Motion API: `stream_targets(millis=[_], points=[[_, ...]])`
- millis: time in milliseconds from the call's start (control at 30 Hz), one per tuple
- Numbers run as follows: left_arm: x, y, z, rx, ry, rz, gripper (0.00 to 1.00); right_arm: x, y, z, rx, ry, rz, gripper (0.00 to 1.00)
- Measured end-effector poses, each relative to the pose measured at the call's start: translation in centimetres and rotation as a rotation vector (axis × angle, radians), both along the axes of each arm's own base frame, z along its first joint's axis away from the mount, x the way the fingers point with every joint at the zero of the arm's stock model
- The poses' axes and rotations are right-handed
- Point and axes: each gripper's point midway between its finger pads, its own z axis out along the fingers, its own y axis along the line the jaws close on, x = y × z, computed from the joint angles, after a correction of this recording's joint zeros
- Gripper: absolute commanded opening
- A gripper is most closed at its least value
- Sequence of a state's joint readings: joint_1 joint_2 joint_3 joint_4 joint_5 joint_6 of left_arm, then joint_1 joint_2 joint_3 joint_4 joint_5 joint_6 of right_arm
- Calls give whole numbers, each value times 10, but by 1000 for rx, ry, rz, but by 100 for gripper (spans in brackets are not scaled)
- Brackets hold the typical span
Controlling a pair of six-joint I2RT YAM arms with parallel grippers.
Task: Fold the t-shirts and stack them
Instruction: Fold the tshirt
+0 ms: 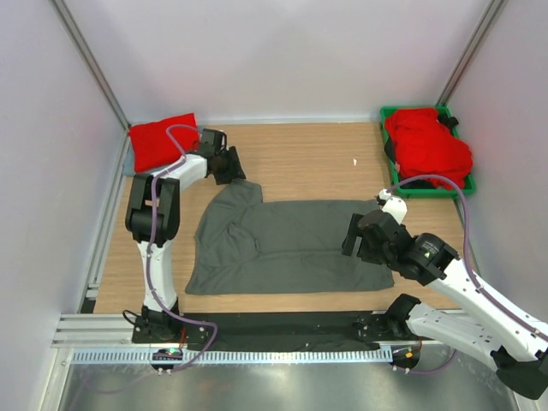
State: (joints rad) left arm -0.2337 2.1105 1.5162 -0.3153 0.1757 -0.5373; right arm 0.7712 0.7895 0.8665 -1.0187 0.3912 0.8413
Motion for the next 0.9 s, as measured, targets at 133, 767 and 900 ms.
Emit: stream_targets(millis=[133,767,900], points=[[-4,-8,-1,1,4,-17,29,0,0,0,0,0,0,86],[-6,6,30,155,-38,-10,67,14,9,4,-33,-3,5,88],[11,10,44,189,-77,1,58,15,10,5,-31,-5,6,88]])
